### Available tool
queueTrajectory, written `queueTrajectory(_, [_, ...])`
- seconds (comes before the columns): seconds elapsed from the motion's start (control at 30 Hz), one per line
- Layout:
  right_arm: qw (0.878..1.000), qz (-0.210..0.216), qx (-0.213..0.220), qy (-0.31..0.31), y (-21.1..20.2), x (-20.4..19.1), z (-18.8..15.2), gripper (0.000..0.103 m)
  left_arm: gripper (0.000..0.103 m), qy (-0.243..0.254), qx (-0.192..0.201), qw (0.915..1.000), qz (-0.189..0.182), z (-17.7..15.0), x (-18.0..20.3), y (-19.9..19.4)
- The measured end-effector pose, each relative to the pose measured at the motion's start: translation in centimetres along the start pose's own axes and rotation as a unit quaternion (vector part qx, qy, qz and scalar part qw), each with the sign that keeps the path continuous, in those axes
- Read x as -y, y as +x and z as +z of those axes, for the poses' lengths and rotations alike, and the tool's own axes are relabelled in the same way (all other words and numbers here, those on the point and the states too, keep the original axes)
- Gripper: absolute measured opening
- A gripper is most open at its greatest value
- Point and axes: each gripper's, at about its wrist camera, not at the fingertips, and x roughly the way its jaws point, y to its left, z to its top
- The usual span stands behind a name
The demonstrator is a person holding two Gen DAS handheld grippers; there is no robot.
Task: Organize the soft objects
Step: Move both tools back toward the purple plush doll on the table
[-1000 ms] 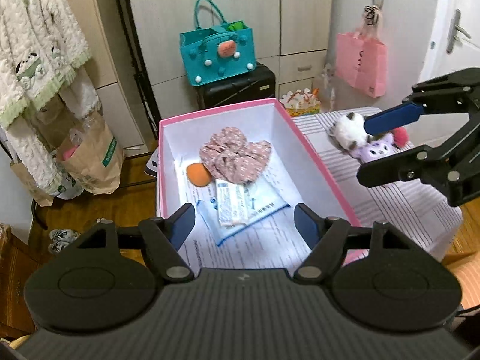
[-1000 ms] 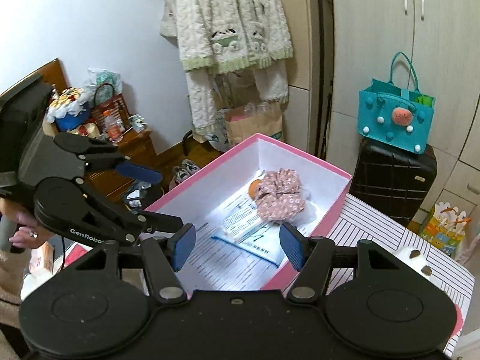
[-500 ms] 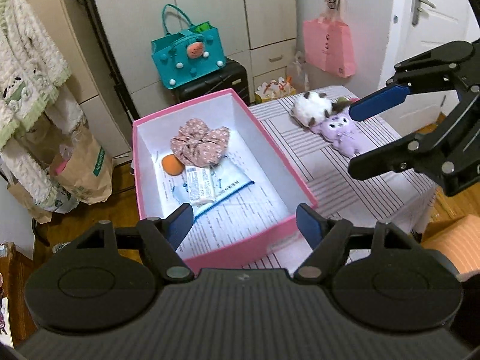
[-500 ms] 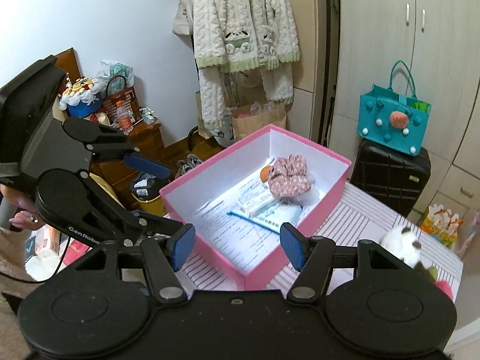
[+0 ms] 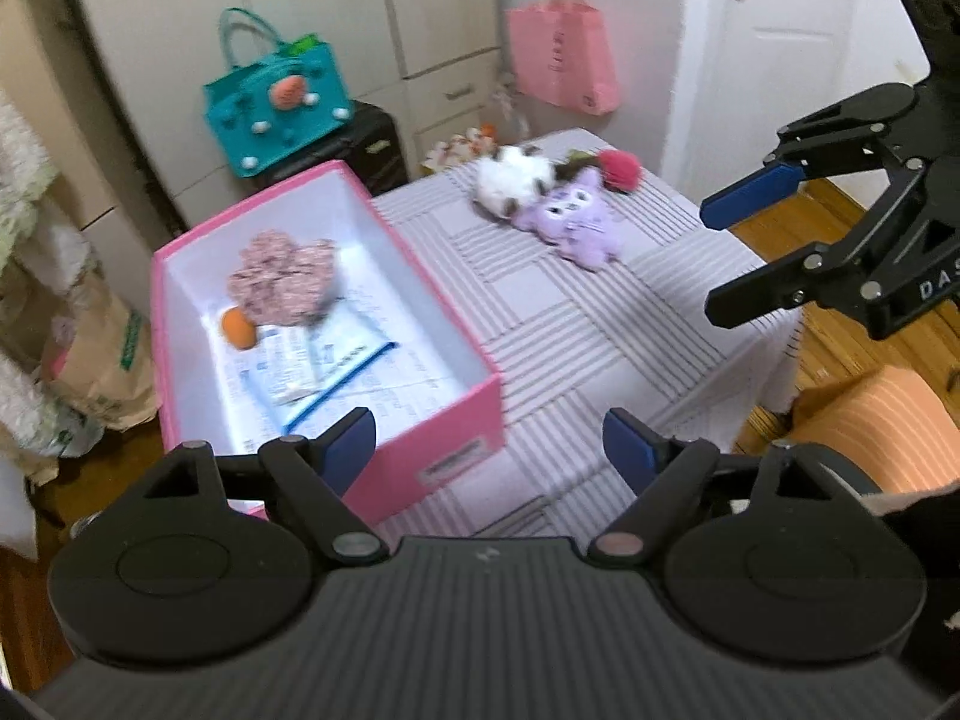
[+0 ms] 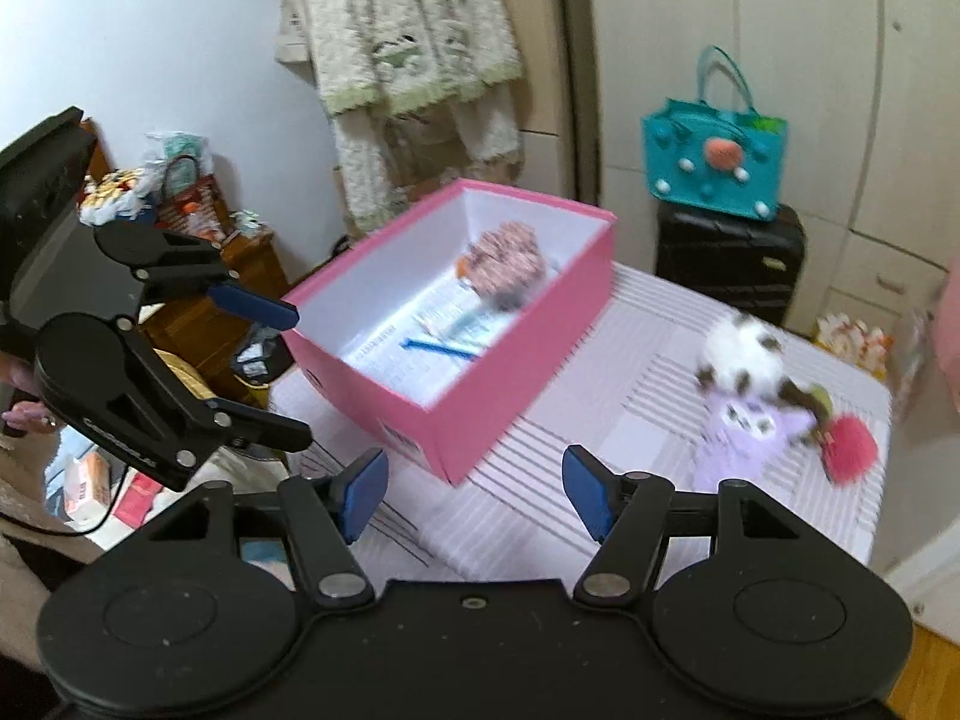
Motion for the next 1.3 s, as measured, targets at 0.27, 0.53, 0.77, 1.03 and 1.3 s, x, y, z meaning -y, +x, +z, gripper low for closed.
queueTrajectory(0.27, [0.999, -0.030, 0.002, 0.020, -0.6, 3.0, -4.0, 0.070, 0.085, 0.037, -0.015, 0.9983, -0.043, 1.4, 3.4, 3.1])
queueTrajectory(0.53, [0.998, -0.060, 0.017, 0.017, 0.0, 6.1, -5.9, 0.070, 0.085, 0.031, 0.010, 0.9957, -0.086, 3.8, 5.4, 6.2])
queueTrajectory(0.77, [0.996, -0.079, 0.042, 0.013, 2.8, 8.9, -7.0, 0.070, 0.084, -0.003, 0.022, 0.9923, -0.122, 5.6, 6.1, 9.3])
queueTrajectory(1.03, [0.992, -0.110, 0.057, -0.001, 6.6, 11.6, -7.4, 0.070, 0.083, -0.042, 0.036, 0.9902, -0.128, 7.1, 6.7, 13.6])
queueTrajectory(1.3, [0.985, -0.148, 0.083, -0.006, 10.9, 13.5, -8.2, 0.070, 0.081, -0.116, 0.047, 0.9816, -0.144, 8.2, 5.8, 18.0])
